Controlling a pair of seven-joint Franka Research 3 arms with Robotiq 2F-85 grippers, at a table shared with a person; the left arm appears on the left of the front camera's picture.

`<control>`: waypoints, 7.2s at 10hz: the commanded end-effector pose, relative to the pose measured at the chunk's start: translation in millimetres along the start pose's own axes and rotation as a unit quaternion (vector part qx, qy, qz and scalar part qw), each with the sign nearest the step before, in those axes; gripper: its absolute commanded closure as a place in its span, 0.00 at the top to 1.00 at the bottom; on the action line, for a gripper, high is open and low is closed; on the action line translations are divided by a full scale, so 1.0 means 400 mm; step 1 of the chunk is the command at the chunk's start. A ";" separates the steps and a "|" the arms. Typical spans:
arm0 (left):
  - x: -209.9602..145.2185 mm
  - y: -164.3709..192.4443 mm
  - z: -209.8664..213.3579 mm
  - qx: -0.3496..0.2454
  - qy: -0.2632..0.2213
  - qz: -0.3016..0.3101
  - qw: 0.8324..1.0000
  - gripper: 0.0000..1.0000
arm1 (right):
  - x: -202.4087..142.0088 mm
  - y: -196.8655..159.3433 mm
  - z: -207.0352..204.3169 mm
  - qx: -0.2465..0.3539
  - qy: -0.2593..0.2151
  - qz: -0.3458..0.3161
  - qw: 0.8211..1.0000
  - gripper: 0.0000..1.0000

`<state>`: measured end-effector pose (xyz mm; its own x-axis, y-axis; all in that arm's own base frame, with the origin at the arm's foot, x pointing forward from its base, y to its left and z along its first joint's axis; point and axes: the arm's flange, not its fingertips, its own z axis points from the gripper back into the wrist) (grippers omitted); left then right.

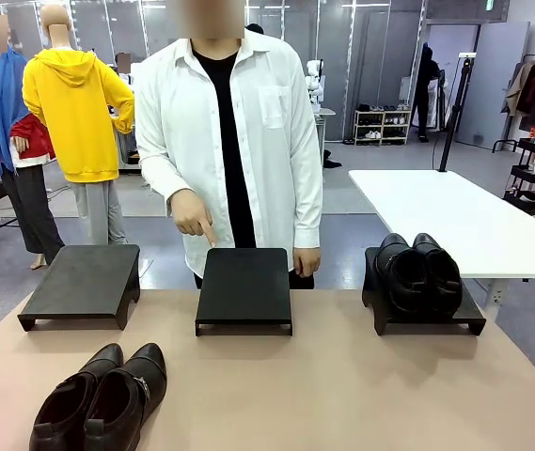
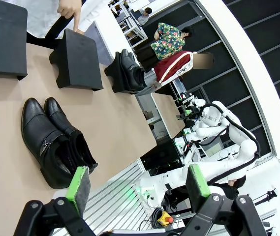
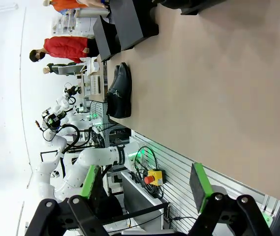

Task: Place the shoes on the stand as instructed by the person.
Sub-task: Pick up another pair of Shoes and place it on the Shoes Stand indicated by the person.

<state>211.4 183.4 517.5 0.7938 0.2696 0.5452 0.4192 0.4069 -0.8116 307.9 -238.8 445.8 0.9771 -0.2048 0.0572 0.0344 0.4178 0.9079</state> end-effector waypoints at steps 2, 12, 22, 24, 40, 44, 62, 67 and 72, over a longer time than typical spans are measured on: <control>0.000 0.000 0.000 0.000 0.000 0.000 1.000 1.00 | -0.006 0.001 0.002 -0.009 0.002 0.004 1.000 0.91; 0.177 -0.232 -0.615 0.253 0.277 0.029 0.927 1.00 | -0.006 0.001 0.002 -0.009 0.002 0.004 1.000 0.91; -0.110 -0.032 -0.800 0.465 0.232 0.010 0.854 1.00 | -0.006 0.001 0.002 -0.009 0.002 0.004 1.000 0.91; -0.141 0.004 -0.821 0.474 0.243 0.027 0.846 1.00 | -0.006 0.001 0.002 -0.009 0.002 0.004 1.000 0.91; -0.281 0.175 -0.908 0.503 0.292 0.056 0.812 0.36 | -0.006 0.001 0.002 -0.009 0.002 0.004 1.000 0.91; -0.296 0.194 -0.902 0.508 0.297 0.063 0.806 0.00 | -0.006 0.001 0.002 -0.009 0.002 0.004 1.000 0.91; -0.088 0.015 -0.890 0.510 0.258 0.020 0.820 0.00 | -0.006 0.001 0.002 -0.009 0.002 0.004 1.000 0.91; -0.053 -0.042 -0.945 0.511 0.224 0.002 0.830 0.08 | -0.006 0.001 0.002 -0.009 0.002 0.004 1.000 0.91; 0.154 -0.156 -1.163 0.530 0.215 -0.046 0.819 0.08 | -0.006 0.001 0.002 -0.009 0.002 0.004 1.000 0.91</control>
<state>412.7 -213.7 496.2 0.9559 -0.0462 0.2901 0.0609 0.9973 -0.0420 307.7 -238.8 446.5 0.9771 -0.2051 0.0571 0.0355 0.4217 0.9061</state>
